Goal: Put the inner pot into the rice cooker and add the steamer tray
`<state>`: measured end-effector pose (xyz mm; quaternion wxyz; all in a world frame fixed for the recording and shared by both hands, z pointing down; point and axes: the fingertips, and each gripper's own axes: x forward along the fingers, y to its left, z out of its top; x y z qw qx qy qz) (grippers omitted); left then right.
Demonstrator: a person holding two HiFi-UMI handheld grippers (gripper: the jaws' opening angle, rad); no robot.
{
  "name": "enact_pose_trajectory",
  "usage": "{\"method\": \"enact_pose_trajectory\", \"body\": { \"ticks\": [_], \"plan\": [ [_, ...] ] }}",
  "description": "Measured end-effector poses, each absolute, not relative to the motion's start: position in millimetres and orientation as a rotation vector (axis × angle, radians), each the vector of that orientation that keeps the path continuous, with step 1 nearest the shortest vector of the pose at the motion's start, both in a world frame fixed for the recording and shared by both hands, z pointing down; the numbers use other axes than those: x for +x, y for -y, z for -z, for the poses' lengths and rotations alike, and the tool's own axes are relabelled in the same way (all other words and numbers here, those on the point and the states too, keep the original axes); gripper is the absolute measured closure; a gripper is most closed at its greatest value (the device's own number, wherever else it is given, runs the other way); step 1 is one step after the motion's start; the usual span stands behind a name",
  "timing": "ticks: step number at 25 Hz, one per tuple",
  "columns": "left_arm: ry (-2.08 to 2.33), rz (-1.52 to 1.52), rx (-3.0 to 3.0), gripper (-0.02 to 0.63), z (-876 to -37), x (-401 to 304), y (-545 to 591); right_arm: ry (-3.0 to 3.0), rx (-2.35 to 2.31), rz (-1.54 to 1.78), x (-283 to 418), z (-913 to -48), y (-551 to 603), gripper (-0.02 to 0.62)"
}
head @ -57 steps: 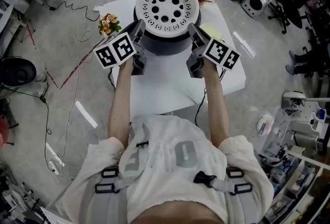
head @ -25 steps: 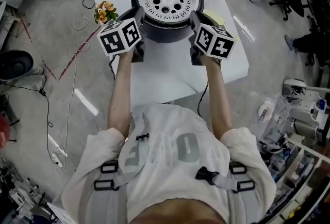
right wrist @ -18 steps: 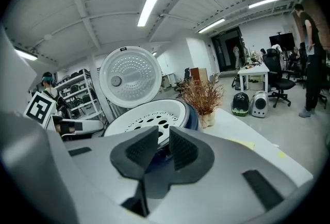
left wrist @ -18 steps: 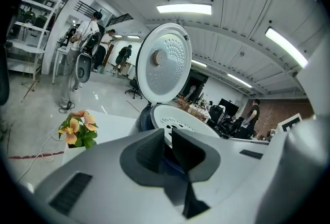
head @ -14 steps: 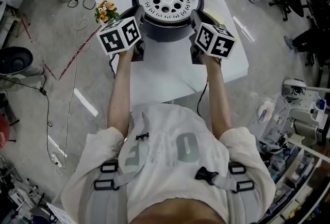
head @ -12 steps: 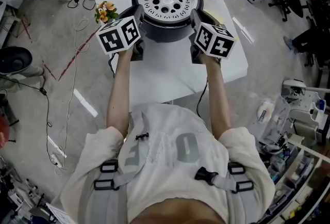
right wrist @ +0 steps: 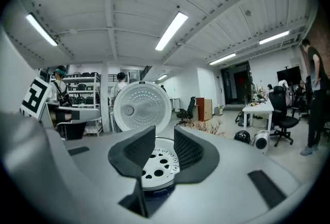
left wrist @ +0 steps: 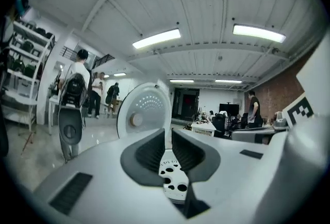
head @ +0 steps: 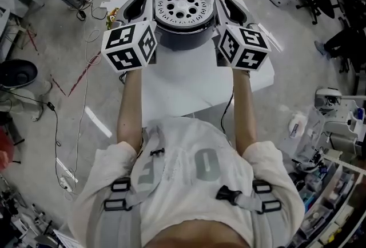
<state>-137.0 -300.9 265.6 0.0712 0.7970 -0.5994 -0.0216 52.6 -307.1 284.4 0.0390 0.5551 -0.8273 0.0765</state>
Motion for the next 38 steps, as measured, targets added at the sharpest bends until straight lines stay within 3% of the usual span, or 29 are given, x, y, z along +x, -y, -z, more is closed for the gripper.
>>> {"method": "enact_pose_trajectory", "body": {
  "ticks": [6, 11, 25, 38],
  "plan": [
    [1.9, 0.118, 2.57, 0.561, -229.1, -112.1, 259.2, 2.593, 1.662, 0.067, 38.3, -243.6, 275.5, 0.467],
    [1.985, 0.17, 2.644, 0.578, -222.8, -102.0, 216.8, 2.697, 1.654, 0.144, 31.8, -236.9, 242.0, 0.584],
    [2.041, 0.077, 2.6, 0.584, -264.5, -104.8, 180.5, 2.64, 1.613, -0.009, 37.0, -303.7, 187.8, 0.586],
    [2.019, 0.07, 2.624, 0.584, -266.7, -96.8, 183.2, 2.628, 1.644, -0.032, 47.1, -305.0, 189.5, 0.586]
  ]
}}
